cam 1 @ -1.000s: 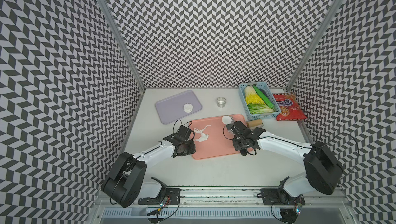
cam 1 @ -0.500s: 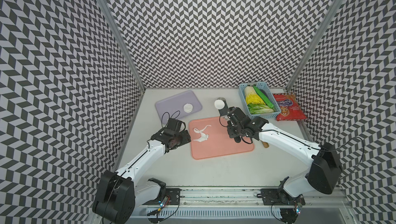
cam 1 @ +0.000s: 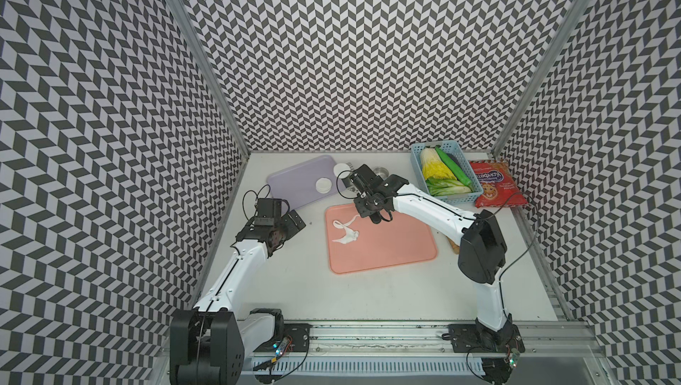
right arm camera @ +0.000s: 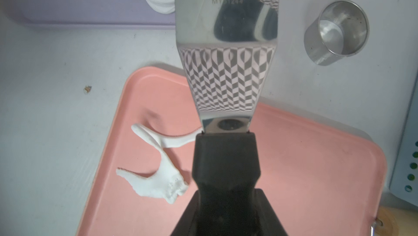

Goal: Roll out the dumpling wrappers from the dough
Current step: Place the dumpling wrapper on the work surface.

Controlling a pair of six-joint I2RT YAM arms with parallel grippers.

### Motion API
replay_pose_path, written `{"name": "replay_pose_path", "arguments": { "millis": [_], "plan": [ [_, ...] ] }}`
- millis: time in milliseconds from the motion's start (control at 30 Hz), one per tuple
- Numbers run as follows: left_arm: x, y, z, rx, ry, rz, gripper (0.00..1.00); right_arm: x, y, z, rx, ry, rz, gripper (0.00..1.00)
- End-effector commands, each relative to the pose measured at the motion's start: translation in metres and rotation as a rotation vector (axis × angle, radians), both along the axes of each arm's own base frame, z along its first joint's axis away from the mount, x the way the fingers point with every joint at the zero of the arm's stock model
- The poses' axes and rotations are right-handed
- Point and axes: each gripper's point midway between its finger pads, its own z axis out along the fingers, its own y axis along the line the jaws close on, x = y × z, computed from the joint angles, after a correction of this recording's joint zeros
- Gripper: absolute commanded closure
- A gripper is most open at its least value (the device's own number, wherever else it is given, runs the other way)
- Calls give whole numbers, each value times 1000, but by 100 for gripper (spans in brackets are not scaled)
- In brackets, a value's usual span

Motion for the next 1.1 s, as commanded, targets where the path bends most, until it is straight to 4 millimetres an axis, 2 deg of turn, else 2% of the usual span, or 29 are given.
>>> {"name": "replay_pose_path", "arguments": {
  "millis": [0, 233, 333, 633, 733, 800, 867, 933, 1067],
  "plan": [
    [-5, 10, -3, -1, 4, 46, 0, 13, 12, 5, -44, -53, 4, 100],
    [-7, 16, -11, -17, 22, 49, 0, 32, 47, -9, -57, -94, 33, 100],
    [-7, 15, -15, -17, 31, 35, 0, 36, 59, -9, -74, -149, 47, 100],
    [-10, 13, -26, -15, 49, 7, 0, 44, 68, -20, -161, -207, 60, 100],
    [-3, 12, -24, -30, 32, -2, 1, 43, 70, -15, -129, -206, 43, 100],
    [4, 13, -21, -36, 12, 7, 6, 42, 67, -9, -119, -213, 29, 100],
    [14, 15, -16, -53, -14, 12, 26, 40, 62, -2, -118, -224, 23, 100],
    [24, 19, -11, -64, -37, 30, 37, 37, 56, 5, -103, -232, 19, 100],
    [43, 36, -9, -29, -38, 85, 40, 31, 46, 17, -76, -240, 17, 100]
  ]
}}
